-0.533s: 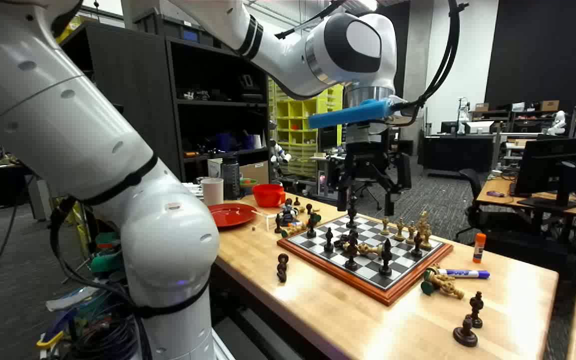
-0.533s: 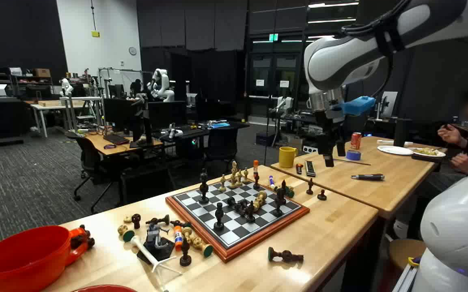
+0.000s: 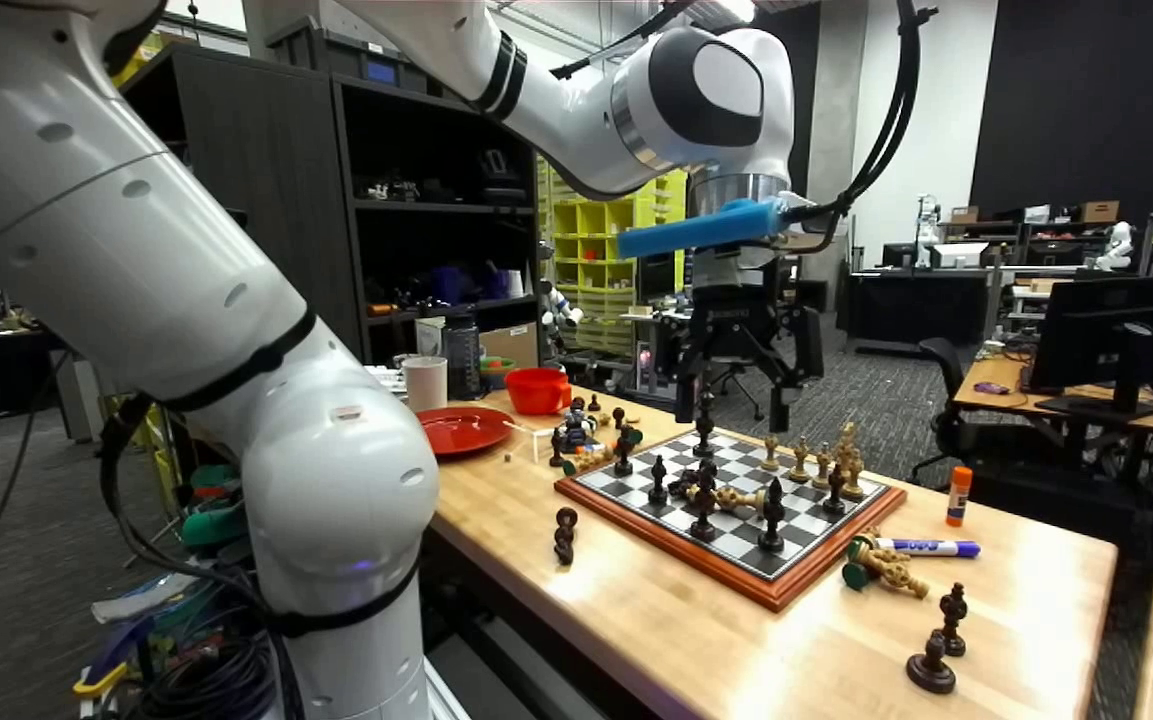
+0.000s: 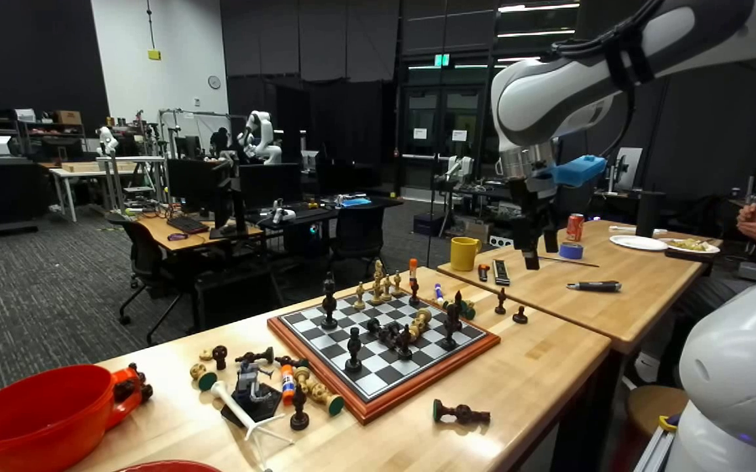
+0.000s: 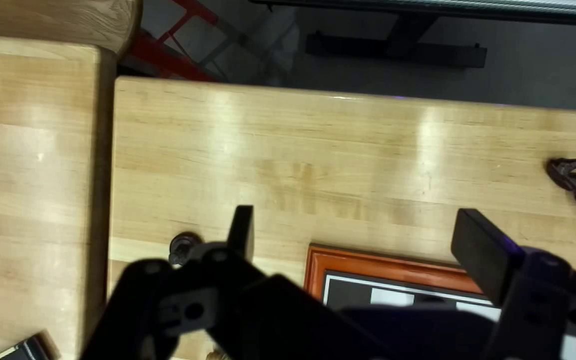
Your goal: Move the black chess piece one space to the right
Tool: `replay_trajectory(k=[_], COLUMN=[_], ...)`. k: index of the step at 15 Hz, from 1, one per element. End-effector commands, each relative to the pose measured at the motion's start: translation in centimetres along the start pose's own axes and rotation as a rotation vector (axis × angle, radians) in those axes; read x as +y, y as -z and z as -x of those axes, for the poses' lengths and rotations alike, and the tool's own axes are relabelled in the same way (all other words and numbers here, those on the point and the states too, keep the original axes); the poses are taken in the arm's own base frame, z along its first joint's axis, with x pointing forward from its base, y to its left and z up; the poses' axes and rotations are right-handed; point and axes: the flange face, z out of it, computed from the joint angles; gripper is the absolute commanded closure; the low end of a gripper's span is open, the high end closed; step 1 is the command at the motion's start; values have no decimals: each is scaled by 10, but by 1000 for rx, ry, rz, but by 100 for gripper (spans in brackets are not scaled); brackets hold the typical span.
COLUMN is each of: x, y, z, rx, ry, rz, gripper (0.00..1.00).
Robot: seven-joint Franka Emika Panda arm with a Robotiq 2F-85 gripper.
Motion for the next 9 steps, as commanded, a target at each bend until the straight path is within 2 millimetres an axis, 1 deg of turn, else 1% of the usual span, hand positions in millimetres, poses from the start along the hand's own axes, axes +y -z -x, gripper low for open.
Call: replay_trajectory(k=[1,6,7,9], x=[0,0,-6,-31], y=[0,0,2,11], z=[0,0,-2,-9], rx=[-1,-1,-2,16], ry=[0,0,13,76], rz=[0,0,7,29], gripper=[0,0,0,0])
